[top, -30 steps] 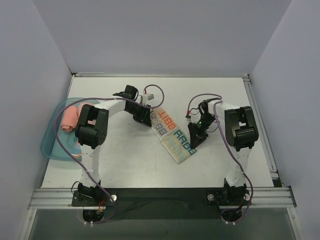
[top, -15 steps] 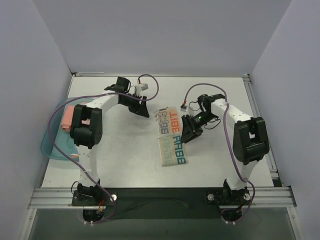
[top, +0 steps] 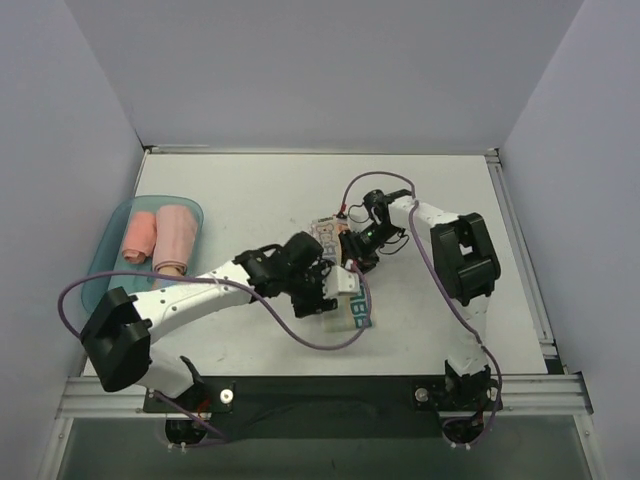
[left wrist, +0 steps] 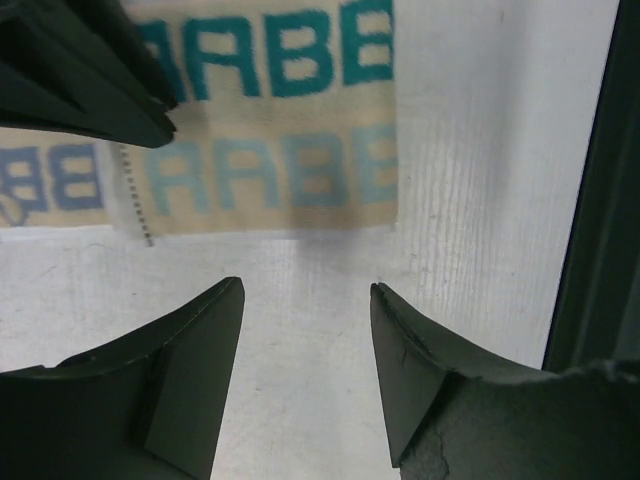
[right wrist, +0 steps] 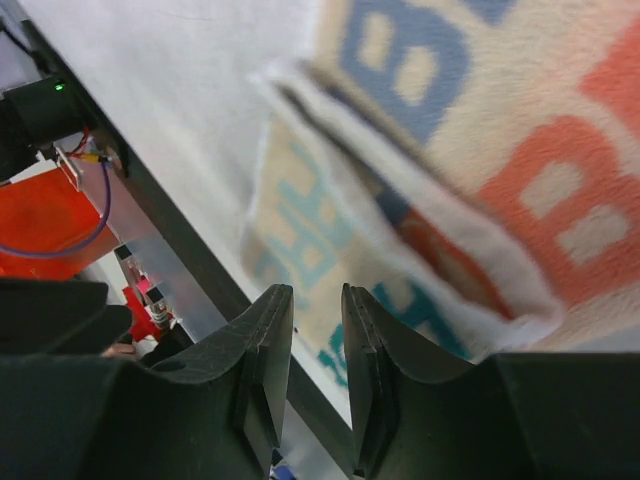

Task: Roll the towels
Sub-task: Roll the towel

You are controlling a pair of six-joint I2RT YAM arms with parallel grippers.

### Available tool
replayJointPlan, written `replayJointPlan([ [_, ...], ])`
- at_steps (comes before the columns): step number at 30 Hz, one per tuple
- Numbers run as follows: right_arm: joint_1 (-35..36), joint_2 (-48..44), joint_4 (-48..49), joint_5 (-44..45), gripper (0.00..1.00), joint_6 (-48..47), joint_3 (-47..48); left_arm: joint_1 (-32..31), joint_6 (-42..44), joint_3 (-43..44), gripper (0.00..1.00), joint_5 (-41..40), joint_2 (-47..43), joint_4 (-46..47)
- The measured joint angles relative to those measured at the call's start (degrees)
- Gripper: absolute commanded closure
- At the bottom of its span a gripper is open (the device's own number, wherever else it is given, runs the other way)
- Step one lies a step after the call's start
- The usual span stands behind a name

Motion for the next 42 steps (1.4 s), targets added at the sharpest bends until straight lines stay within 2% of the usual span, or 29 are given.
replayJointPlan([
  [3,-0.2,3.7,1.1,1.3,0.75,0.6,-1.5,-6.3,1.7,-1.1,0.36,-5.8,3.1,-0.2],
  [8,-0.6,5.1,1.2,0.9,0.76,2.0,-2.1,-13.1,2.4,-1.0,0.38,-11.6,8.8,0.7],
  [16,-0.6,5.1,1.3,1.0,0.76,2.8,-2.1,-15.1,1.7,-1.0,0.41,-14.2,15.6,4.2],
  [18,-0.7,5.1,1.3,1.0,0.76,2.8,-2.1,-15.1,1.5,-1.0,0.47,-14.6,16.5,5.4],
  [19,-0.8,5.1,1.4,1.0,0.76,2.9,-2.1,-15.1,1.4,-1.0,0.55,-14.8,16.9,5.9],
  [22,-0.8,5.1,1.4,1.0,0.76,2.8,-2.1,-15.1,1.4,-1.1,0.73,-15.4,17.5,7.0],
  [25,-0.8,5.1,1.4,1.0,0.77,2.8,-2.1,-15.1,1.6,-1.8,0.81,-15.5,17.3,8.3],
  [26,-0.8,5.1,1.5,1.0,0.77,2.8,-2.3,-15.0,1.6,-2.1,0.89,-15.2,17.0,8.5],
  [29,-0.8,4.6,1.6,0.6,0.78,2.8,-3.5,-14.2,1.7,-3.3,1.0,-12.6,15.6,8.2],
  [36,-0.6,1.2,1.5,0.2,0.76,1.9,-6.5,-9.9,0.9,-3.7,1.0,-0.9,11.3,2.1],
  [42,-0.9,-3.1,1.0,0.5,0.76,1.4,-3.3,-5.0,-0.3,0.2,1.0,9.9,10.8,-5.4],
])
